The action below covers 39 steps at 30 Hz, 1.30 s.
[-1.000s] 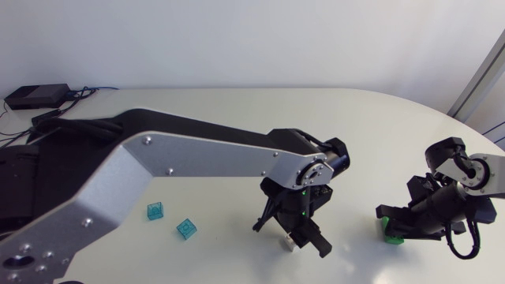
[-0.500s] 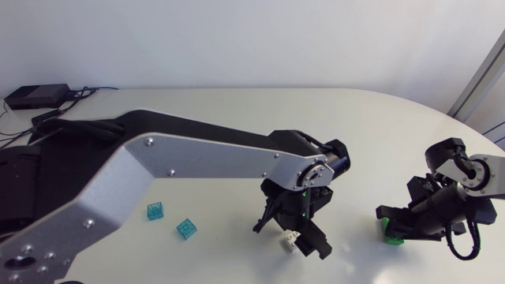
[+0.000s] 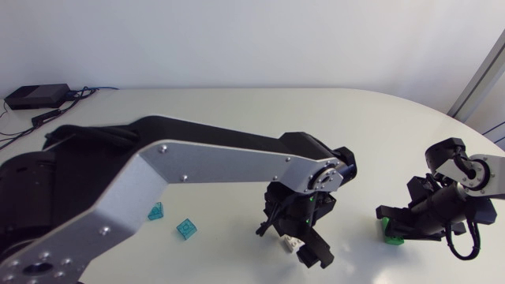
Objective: Sort duplo bricks by size, large to the right and small to the left
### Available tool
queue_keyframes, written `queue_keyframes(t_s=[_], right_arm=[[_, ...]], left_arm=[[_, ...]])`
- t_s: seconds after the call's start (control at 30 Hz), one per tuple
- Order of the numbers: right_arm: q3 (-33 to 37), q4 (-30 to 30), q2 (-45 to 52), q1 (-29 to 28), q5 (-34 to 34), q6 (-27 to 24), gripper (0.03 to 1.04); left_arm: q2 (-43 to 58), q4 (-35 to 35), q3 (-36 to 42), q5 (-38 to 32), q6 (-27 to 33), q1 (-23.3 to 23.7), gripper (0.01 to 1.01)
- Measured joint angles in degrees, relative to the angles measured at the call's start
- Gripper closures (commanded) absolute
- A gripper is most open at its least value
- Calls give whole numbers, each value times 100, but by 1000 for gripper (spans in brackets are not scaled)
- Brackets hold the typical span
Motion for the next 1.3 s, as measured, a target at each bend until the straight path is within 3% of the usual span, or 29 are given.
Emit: queue_keyframes(t_s=[0.13,0.43,0.63,0.87,1.3], right_arm=[[0,0,-13,0,-2,-20,718],[0,-2,-20,0,-66,-42,718],[0,-2,-20,0,-107,-59,718],[0,-24,-79,0,-107,-85,720],[-2,-44,-127,-2,-116,-127,718]], left_arm=[[109,-140,186,-15,0,0,211],[247,-225,413,-127,2,-28,439],[343,-282,417,-168,4,-26,452],[358,-258,417,-199,26,-33,728],[199,48,162,-282,157,-50,748]])
